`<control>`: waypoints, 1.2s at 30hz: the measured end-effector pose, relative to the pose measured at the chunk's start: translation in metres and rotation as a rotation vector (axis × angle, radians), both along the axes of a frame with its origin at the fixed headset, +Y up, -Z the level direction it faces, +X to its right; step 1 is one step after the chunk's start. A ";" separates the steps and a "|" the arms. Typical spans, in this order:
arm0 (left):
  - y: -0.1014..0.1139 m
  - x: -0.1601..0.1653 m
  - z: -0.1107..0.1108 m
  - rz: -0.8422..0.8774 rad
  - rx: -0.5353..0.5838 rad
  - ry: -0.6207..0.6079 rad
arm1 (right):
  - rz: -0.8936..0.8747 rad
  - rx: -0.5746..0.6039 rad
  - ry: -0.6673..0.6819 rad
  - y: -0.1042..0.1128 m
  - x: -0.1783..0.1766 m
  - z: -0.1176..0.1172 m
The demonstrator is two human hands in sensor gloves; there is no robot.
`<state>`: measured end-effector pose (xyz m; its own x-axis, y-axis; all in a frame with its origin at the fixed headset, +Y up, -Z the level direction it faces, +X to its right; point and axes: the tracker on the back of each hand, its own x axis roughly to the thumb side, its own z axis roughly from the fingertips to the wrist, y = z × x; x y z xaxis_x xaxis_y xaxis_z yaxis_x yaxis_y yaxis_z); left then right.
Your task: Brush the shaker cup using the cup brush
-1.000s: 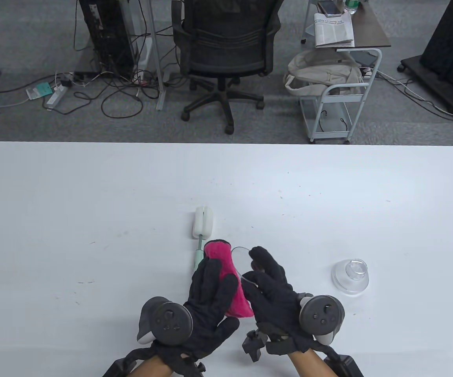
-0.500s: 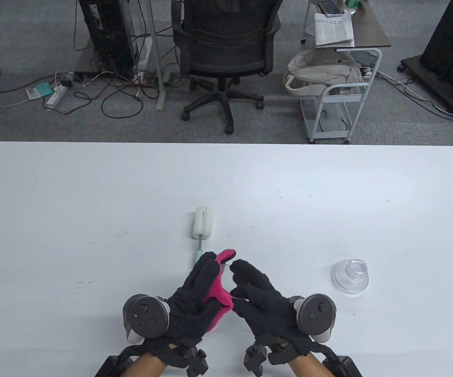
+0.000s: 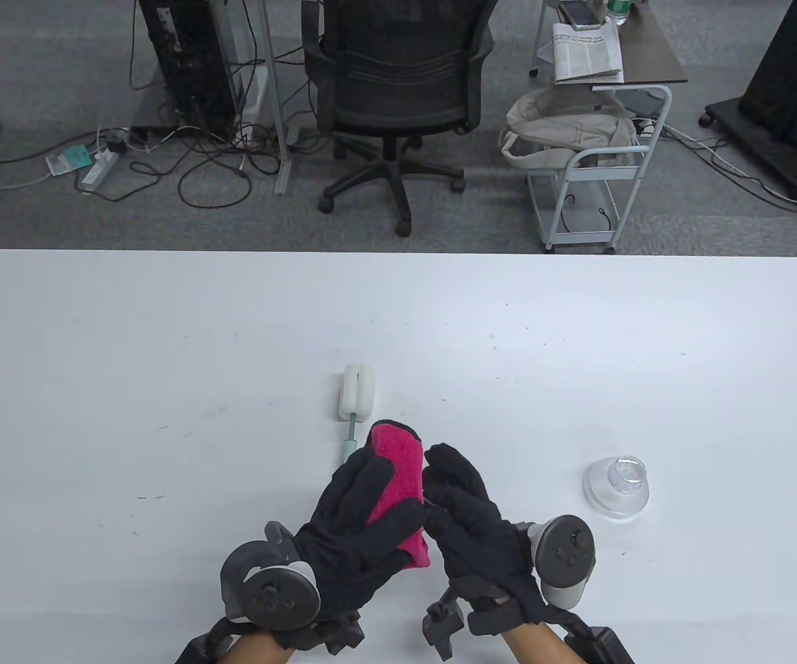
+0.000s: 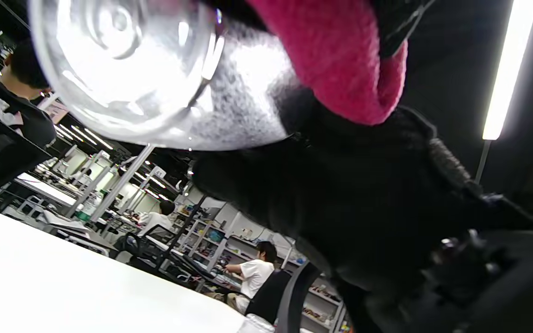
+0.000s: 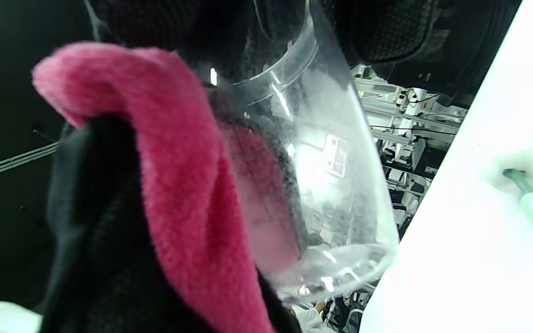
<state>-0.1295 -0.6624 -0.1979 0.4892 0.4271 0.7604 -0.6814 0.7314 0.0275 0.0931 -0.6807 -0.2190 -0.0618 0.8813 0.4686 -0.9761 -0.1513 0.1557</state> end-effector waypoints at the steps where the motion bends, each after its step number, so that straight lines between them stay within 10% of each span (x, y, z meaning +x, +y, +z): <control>1: 0.000 0.000 -0.002 -0.017 -0.008 0.020 | 0.020 0.028 -0.018 0.002 0.001 0.001; 6: -0.006 -0.002 -0.009 -0.128 -0.249 0.058 | 0.087 0.163 -0.104 0.012 0.004 0.006; 10: -0.009 0.002 -0.008 -0.239 -0.161 0.160 | 0.096 0.197 -0.131 0.012 0.006 0.007; 14: -0.014 -0.012 -0.022 0.063 -0.367 0.026 | 0.024 0.222 -0.145 0.019 0.021 0.005; 18: -0.019 -0.023 -0.032 0.201 -0.488 -0.002 | -0.111 0.126 -0.141 0.015 0.038 -0.005; 25: -0.017 -0.023 -0.032 0.002 -0.385 0.187 | -0.296 -0.052 -0.060 0.004 0.050 -0.019; 31: -0.007 -0.046 -0.035 0.084 -0.363 0.303 | 0.277 0.194 -0.389 0.002 0.060 -0.029; 36: -0.008 -0.059 -0.039 0.155 -0.369 0.317 | 0.558 0.159 -0.449 -0.020 0.053 -0.046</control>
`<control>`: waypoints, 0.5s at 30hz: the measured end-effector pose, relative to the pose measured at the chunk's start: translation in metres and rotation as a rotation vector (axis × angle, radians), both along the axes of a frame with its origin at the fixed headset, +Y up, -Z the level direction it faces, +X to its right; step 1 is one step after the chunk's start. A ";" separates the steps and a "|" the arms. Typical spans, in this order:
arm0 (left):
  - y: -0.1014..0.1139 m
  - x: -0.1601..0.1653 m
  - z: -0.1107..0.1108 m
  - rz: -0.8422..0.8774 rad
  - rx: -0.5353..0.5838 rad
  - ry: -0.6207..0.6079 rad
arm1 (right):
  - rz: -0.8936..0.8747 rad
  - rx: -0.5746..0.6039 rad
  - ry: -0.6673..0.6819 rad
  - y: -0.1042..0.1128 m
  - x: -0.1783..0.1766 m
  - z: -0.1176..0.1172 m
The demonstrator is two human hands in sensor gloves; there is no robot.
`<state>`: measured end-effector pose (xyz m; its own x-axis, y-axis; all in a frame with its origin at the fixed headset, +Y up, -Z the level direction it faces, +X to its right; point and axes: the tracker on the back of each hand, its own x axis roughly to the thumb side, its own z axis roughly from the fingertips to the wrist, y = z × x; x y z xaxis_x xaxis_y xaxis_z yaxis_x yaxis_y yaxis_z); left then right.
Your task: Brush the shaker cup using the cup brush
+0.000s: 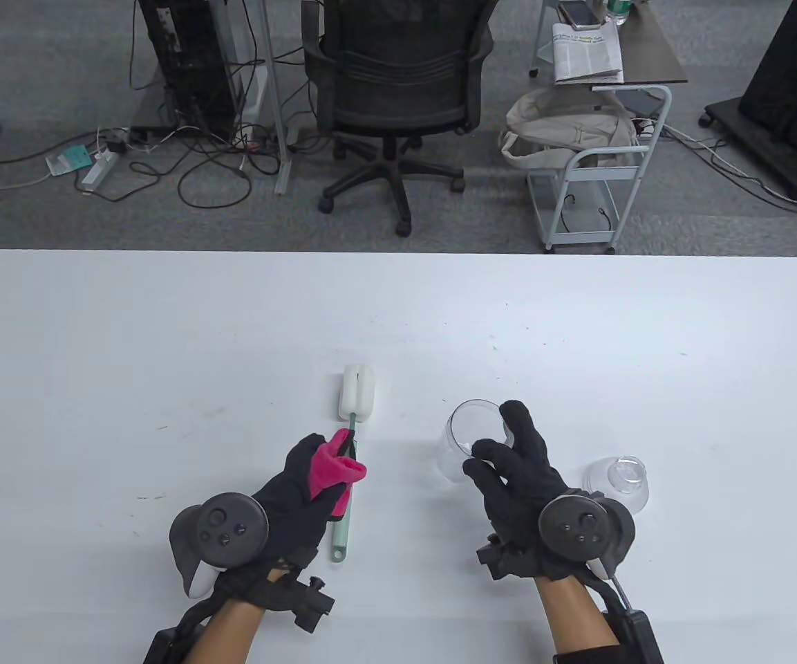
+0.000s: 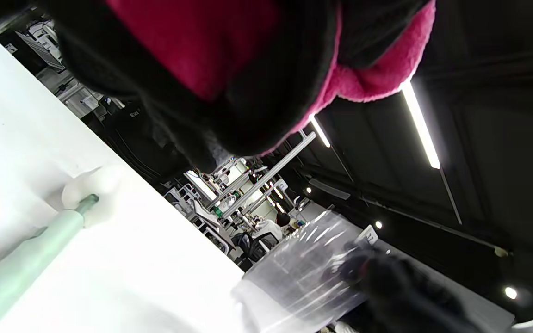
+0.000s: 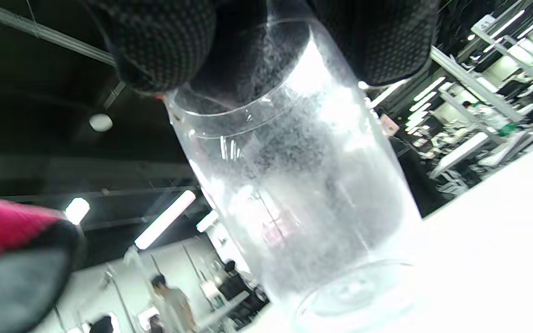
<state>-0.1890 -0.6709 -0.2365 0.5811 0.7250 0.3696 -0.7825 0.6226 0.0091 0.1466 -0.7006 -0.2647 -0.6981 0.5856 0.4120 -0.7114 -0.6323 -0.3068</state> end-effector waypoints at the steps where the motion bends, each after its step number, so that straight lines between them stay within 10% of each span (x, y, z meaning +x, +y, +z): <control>1: 0.001 -0.001 0.000 0.009 0.002 -0.004 | 0.031 -0.024 -0.003 -0.006 -0.002 -0.003; 15: -0.004 0.009 0.001 -0.128 -0.047 -0.059 | 0.141 -0.111 -0.011 -0.015 -0.006 -0.008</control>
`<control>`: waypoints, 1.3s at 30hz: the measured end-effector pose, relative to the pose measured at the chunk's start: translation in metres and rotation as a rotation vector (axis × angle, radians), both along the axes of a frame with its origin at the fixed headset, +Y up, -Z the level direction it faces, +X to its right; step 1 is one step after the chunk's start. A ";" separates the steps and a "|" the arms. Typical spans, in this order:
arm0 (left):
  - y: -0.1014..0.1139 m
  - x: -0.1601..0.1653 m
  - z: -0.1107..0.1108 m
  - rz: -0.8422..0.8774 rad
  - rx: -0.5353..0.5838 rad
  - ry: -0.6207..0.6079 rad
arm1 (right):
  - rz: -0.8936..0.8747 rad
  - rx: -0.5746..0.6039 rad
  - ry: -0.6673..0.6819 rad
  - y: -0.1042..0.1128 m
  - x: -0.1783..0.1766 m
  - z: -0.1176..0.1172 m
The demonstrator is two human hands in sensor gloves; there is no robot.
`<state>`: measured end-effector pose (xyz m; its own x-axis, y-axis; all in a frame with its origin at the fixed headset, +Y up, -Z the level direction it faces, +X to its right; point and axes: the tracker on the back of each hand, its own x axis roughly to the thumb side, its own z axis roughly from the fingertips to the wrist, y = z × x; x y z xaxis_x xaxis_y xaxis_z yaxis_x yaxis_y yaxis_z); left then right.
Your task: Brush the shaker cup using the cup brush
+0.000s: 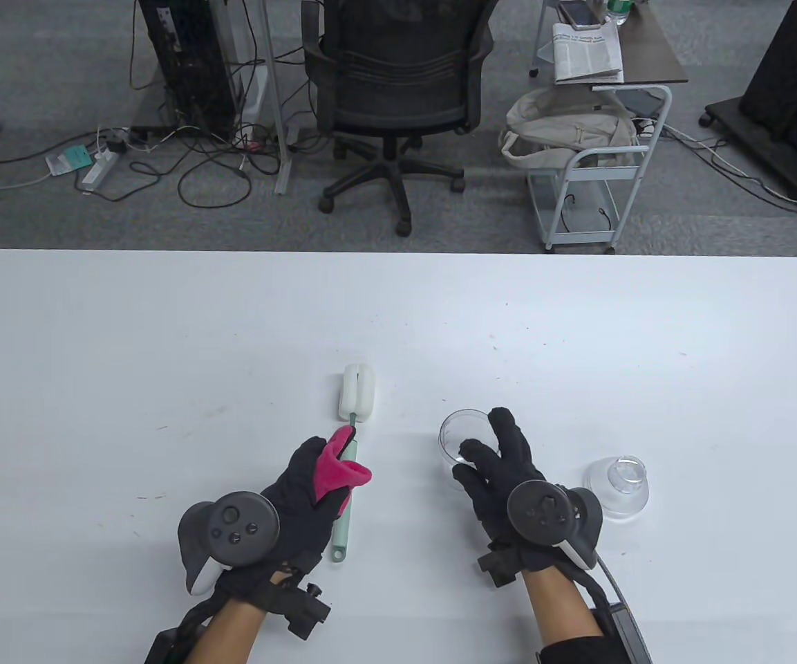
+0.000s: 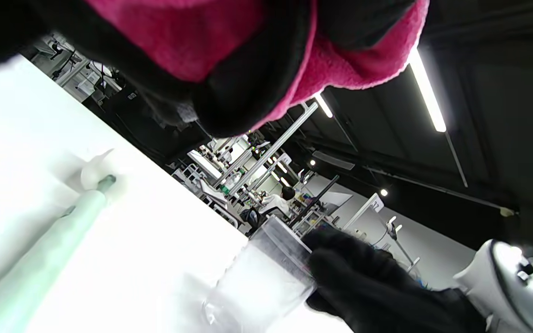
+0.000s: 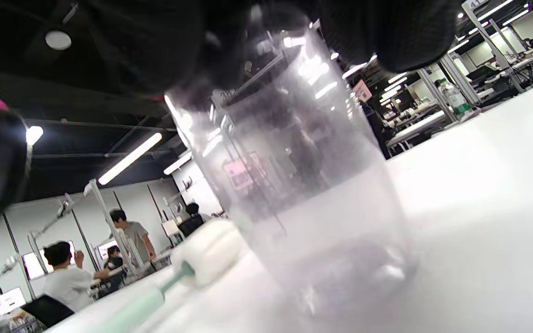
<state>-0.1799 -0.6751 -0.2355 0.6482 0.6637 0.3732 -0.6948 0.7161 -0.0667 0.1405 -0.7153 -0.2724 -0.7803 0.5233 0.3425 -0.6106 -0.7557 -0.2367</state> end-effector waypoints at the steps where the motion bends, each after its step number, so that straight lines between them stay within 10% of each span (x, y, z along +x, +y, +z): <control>1: -0.001 0.001 0.000 -0.003 0.002 0.000 | -0.047 0.075 -0.021 0.016 0.011 0.005; 6: -0.003 0.006 -0.001 0.008 -0.006 -0.036 | 0.091 0.288 -0.322 0.053 0.062 0.023; 14: -0.008 0.019 -0.001 -0.027 -0.020 -0.143 | 0.033 -0.393 -0.554 -0.002 0.110 0.002; 23: -0.007 0.024 0.001 -0.039 -0.009 -0.255 | 0.113 -0.292 -0.681 -0.008 0.114 -0.004; 30: 0.003 0.036 0.017 -0.080 0.144 -0.352 | -0.317 0.072 -0.214 0.072 0.059 0.035; 35: 0.008 0.050 0.031 -0.064 0.197 -0.421 | -0.718 -0.295 0.348 0.056 -0.005 0.042; 39: 0.006 0.053 0.033 -0.069 0.207 -0.416 | -0.771 -0.496 0.504 0.040 -0.030 0.044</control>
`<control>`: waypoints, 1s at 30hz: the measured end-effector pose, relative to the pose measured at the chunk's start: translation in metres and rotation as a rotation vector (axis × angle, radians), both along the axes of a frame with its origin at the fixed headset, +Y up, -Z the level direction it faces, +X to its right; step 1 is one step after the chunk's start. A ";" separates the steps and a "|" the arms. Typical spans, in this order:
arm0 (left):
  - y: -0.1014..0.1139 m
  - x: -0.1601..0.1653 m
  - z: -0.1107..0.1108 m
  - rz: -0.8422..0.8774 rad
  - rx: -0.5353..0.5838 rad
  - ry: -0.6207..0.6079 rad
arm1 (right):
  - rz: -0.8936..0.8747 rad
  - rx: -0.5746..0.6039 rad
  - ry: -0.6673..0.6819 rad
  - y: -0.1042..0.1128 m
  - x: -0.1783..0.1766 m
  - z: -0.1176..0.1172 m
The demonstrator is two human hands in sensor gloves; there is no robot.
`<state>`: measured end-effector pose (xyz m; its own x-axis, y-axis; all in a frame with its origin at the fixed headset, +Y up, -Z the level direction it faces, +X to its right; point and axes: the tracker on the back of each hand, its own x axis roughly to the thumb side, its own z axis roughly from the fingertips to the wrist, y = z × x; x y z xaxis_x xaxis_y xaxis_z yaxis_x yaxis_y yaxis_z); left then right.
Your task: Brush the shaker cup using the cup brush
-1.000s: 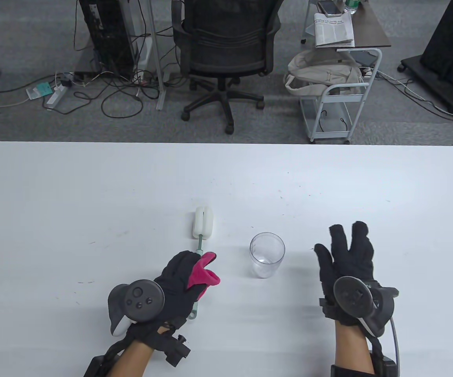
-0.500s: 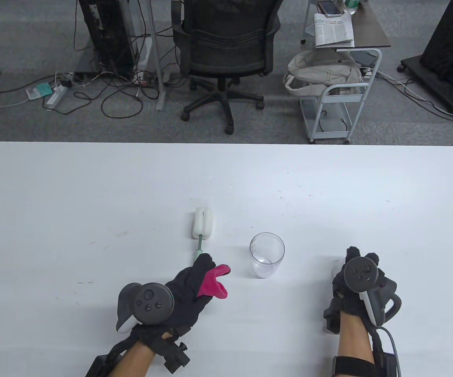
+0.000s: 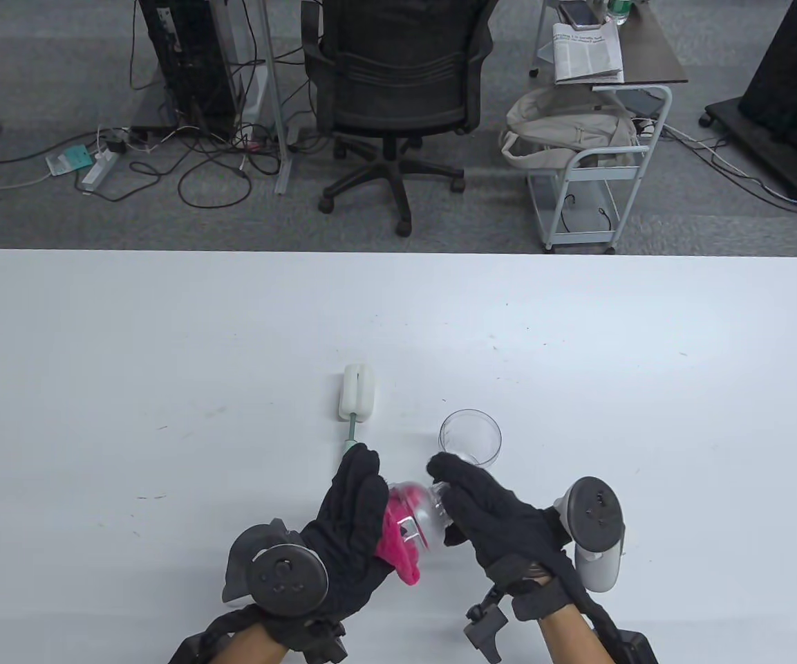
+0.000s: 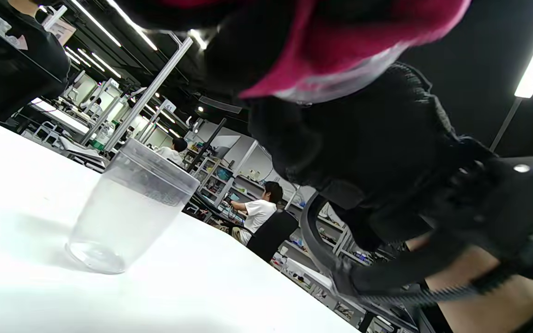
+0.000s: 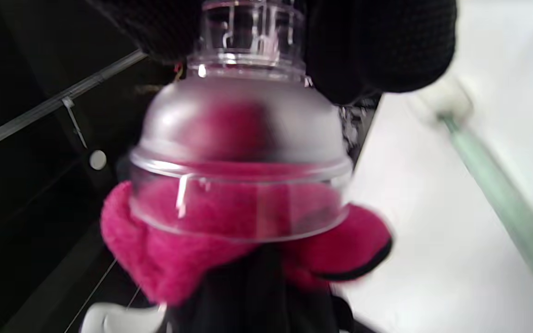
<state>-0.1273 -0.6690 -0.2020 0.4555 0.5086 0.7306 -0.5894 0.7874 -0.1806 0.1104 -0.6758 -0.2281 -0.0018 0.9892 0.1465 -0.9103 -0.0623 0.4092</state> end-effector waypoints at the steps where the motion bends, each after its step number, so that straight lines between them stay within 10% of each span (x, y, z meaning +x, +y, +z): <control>1: 0.000 -0.001 -0.001 -0.010 -0.005 0.015 | 0.000 -0.018 0.039 -0.002 -0.002 -0.001; 9: 0.001 -0.022 -0.016 0.132 -0.089 0.098 | 0.121 -0.008 0.141 -0.008 -0.012 -0.003; 14: 0.012 -0.024 -0.005 0.046 0.177 0.258 | 0.125 -0.030 0.161 -0.004 -0.005 -0.005; 18: 0.008 -0.002 0.002 -0.203 0.146 0.008 | 0.154 -0.134 0.226 -0.014 -0.009 -0.004; 24: 0.010 0.007 0.014 -0.339 0.226 -0.040 | 0.151 -0.176 0.263 -0.016 -0.006 -0.007; 30: 0.015 -0.003 0.008 0.026 0.095 -0.112 | 0.181 -0.159 0.404 -0.012 -0.011 -0.005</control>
<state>-0.1298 -0.6536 -0.1940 0.3563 0.4455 0.8213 -0.5904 0.7886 -0.1717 0.0996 -0.6879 -0.2332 -0.1509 0.9884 0.0178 -0.6563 -0.1136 0.7459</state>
